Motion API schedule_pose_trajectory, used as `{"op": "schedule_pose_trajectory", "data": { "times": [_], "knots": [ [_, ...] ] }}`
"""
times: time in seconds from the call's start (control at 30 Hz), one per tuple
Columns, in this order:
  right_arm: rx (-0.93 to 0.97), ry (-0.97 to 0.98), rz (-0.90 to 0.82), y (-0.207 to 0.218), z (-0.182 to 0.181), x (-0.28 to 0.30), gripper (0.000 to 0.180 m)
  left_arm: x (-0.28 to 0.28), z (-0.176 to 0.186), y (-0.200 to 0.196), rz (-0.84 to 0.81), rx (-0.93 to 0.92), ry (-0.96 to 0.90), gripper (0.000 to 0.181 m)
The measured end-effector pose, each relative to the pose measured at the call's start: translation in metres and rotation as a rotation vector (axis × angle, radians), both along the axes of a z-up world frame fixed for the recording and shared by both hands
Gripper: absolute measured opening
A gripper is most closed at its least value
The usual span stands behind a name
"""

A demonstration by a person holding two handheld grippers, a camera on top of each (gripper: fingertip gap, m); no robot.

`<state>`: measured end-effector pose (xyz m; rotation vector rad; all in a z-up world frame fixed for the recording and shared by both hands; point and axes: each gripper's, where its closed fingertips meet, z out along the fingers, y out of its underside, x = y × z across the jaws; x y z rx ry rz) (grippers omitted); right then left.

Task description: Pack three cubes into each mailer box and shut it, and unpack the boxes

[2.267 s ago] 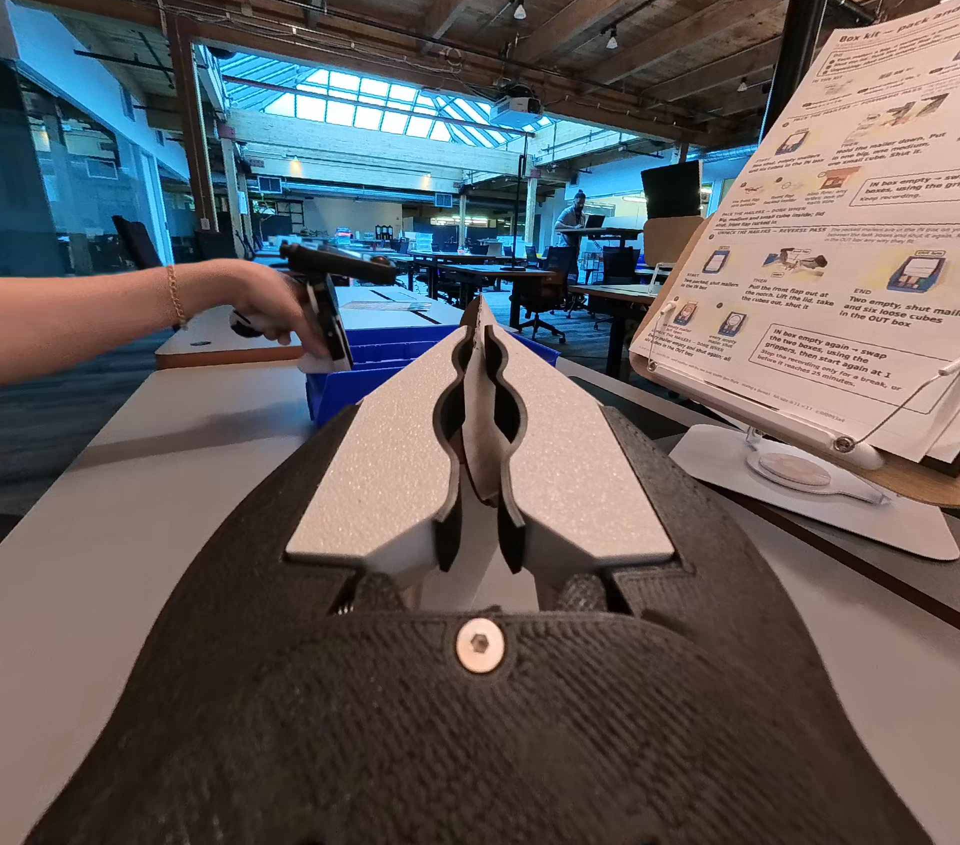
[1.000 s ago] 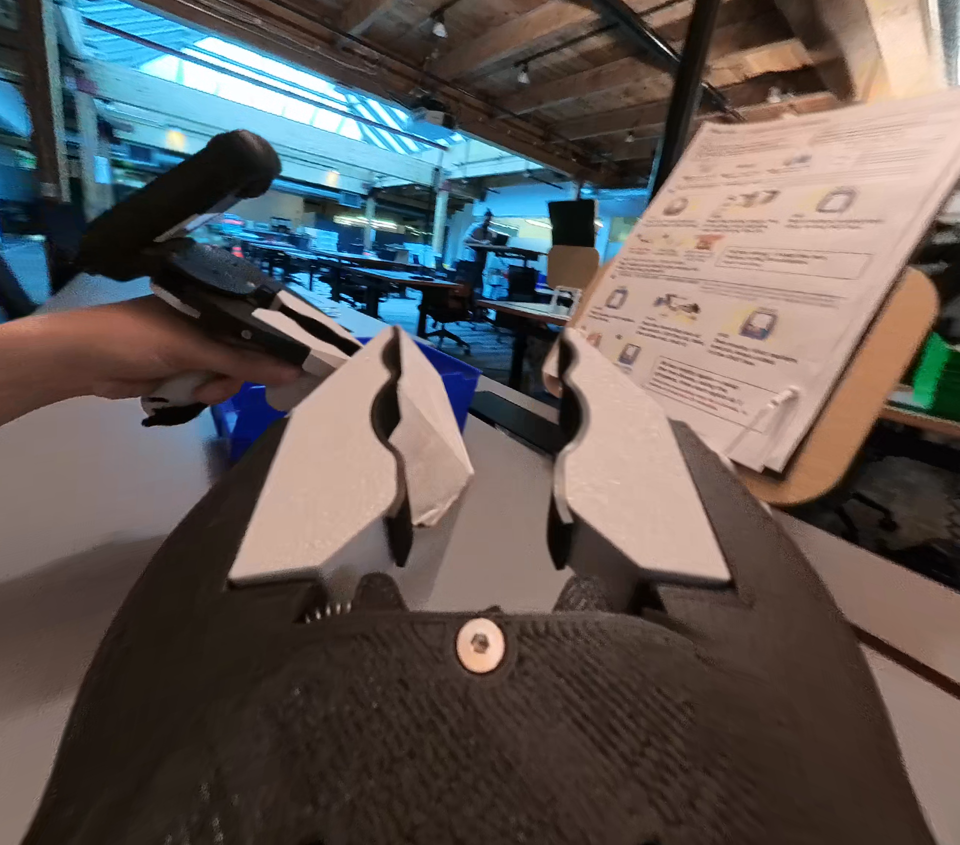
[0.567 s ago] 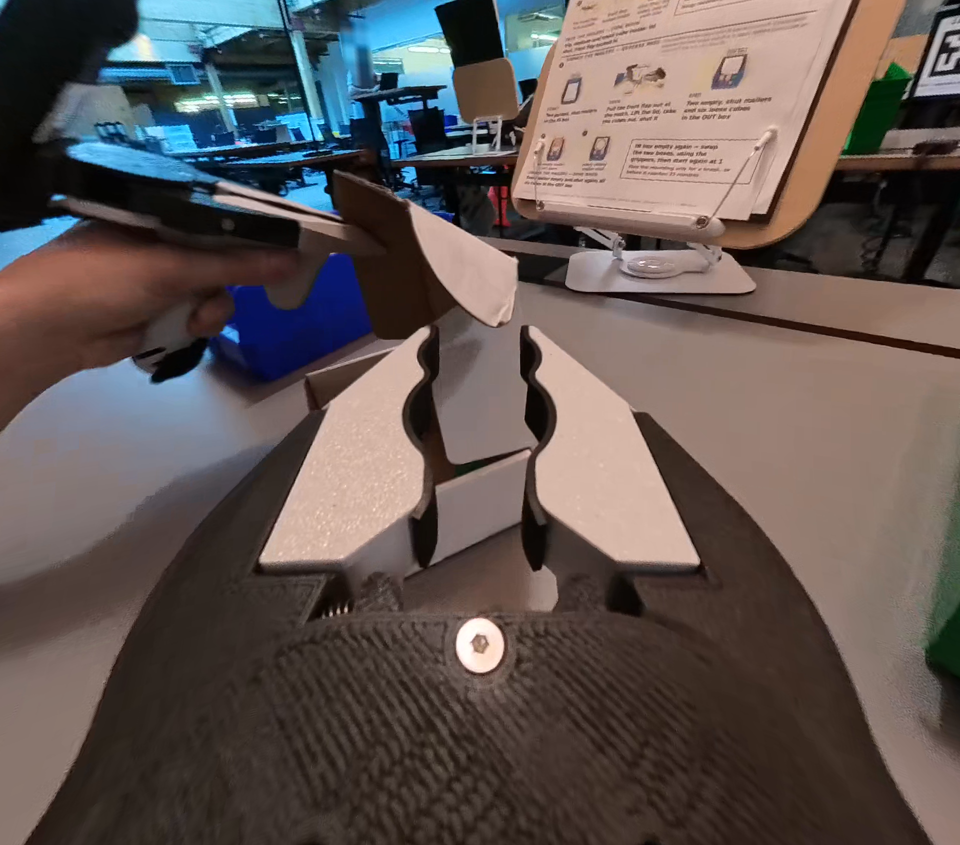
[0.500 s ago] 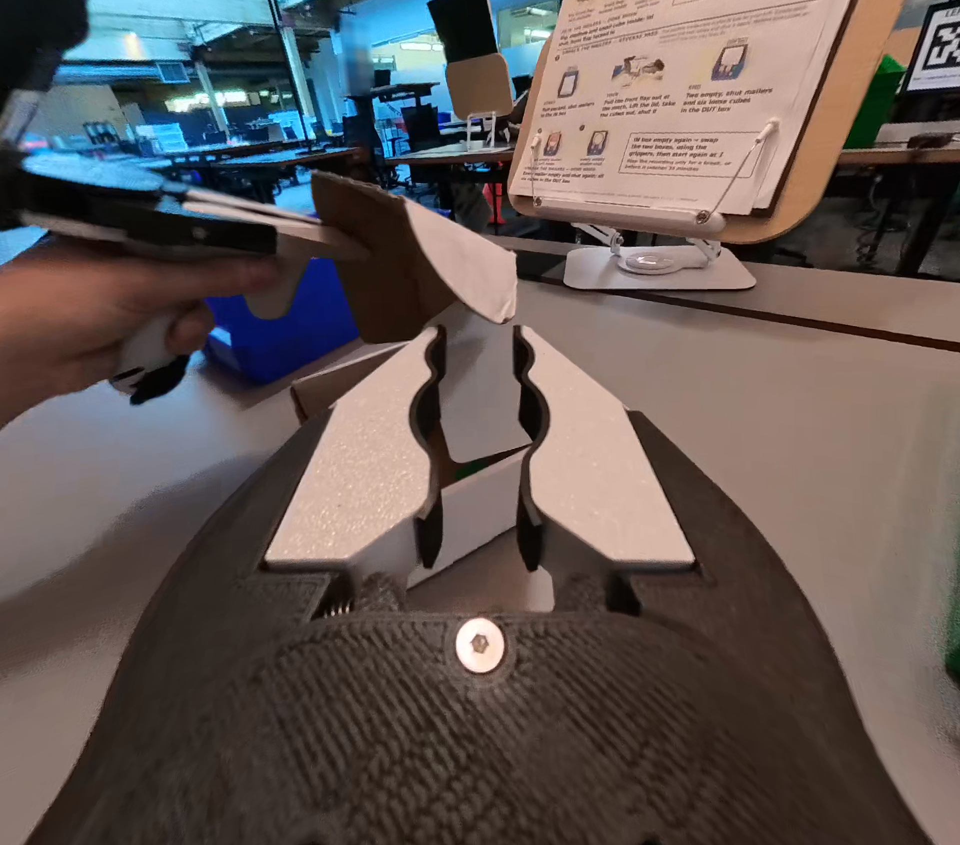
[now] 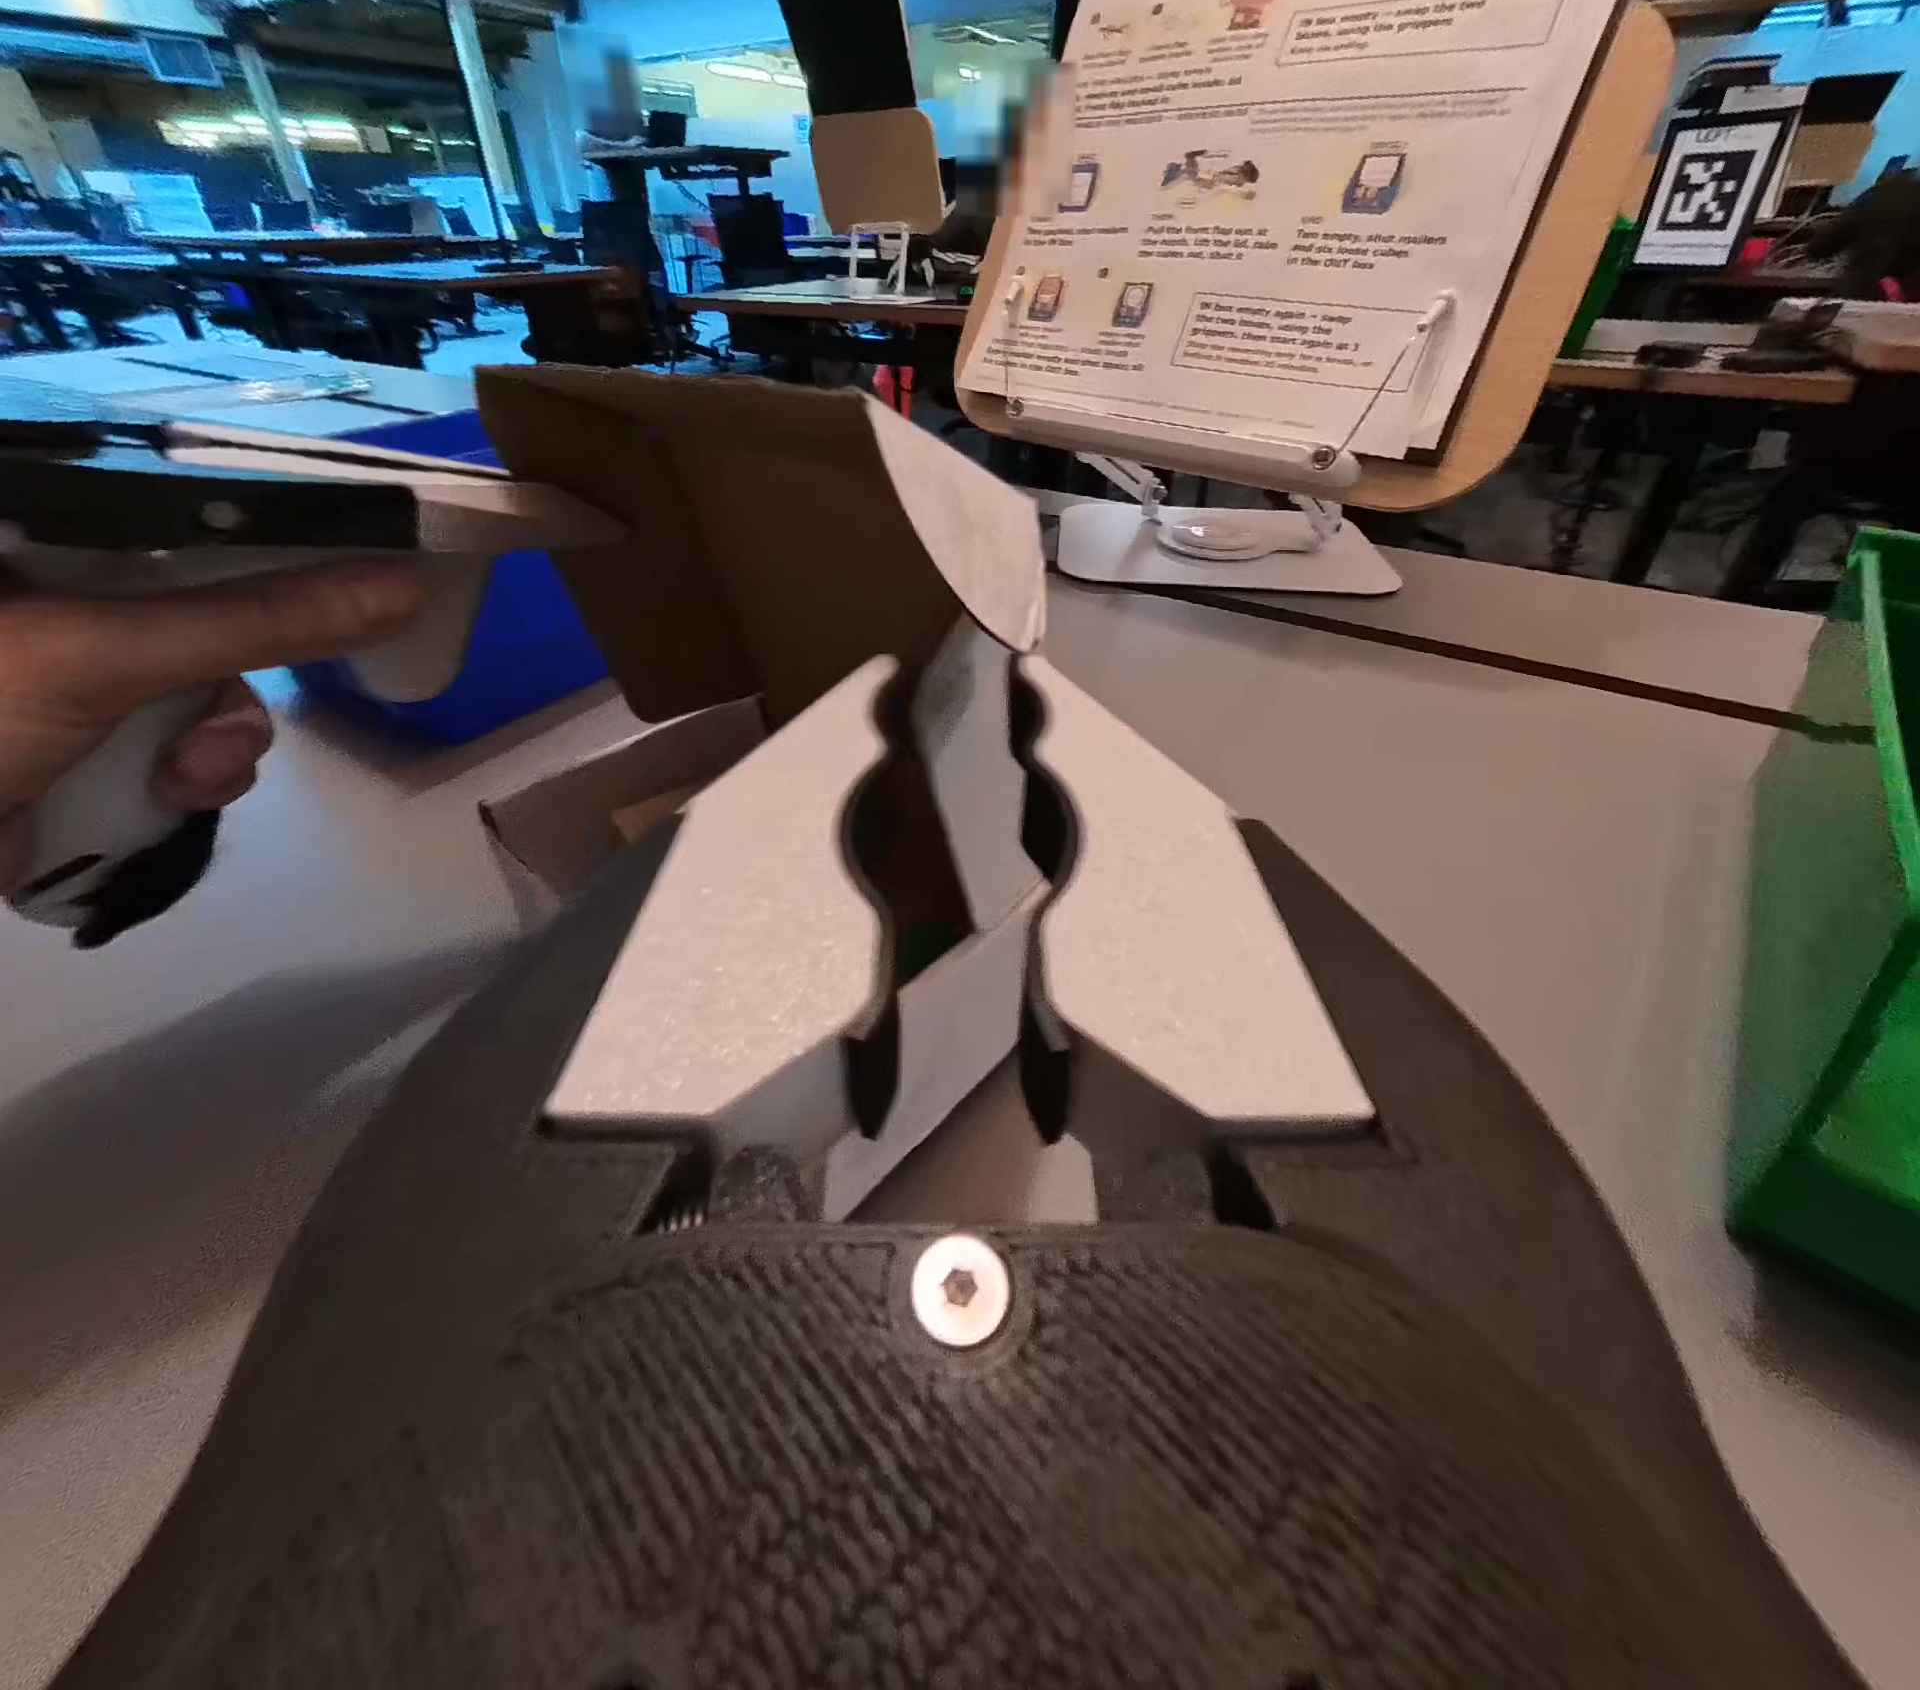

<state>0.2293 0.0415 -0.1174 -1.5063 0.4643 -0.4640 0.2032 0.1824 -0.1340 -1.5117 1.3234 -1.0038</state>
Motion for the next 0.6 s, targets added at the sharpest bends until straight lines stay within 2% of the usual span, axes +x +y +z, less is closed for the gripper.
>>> {"op": "schedule_pose_trajectory", "data": {
  "times": [0.03,0.07,0.23,0.37,0.4,0.5,0.6],
  "knots": [
    [0.006,-0.013,-0.012,-0.001,-0.001,0.003,0.003,-0.002,0.0,-0.002,0.004,0.012,-0.012,0.001],
    [0.013,-0.022,-0.05,-0.004,-0.003,0.007,0.001,-0.006,0.0,-0.004,0.015,0.023,-0.028,0.001],
    [0.052,0.041,-0.034,-0.004,-0.01,0.005,0.001,-0.023,0.0,-0.012,0.096,0.037,-0.12,0.002],
    [0.054,0.054,-0.06,0.001,-0.008,0.001,0.003,-0.021,-0.003,-0.023,0.103,-0.217,-0.173,0.006],
    [0.05,0.043,-0.08,0.0,-0.009,0.001,0.003,-0.021,-0.004,-0.023,0.104,-0.222,-0.178,0.005],
    [0.024,0.043,-0.082,-0.004,-0.016,-0.002,0.002,-0.029,-0.012,-0.021,0.108,-0.037,-0.142,0.002],
    [-0.003,0.073,-0.073,-0.01,-0.03,-0.006,0.001,-0.041,-0.026,-0.029,0.083,0.001,-0.11,0.004]
  ]
}}
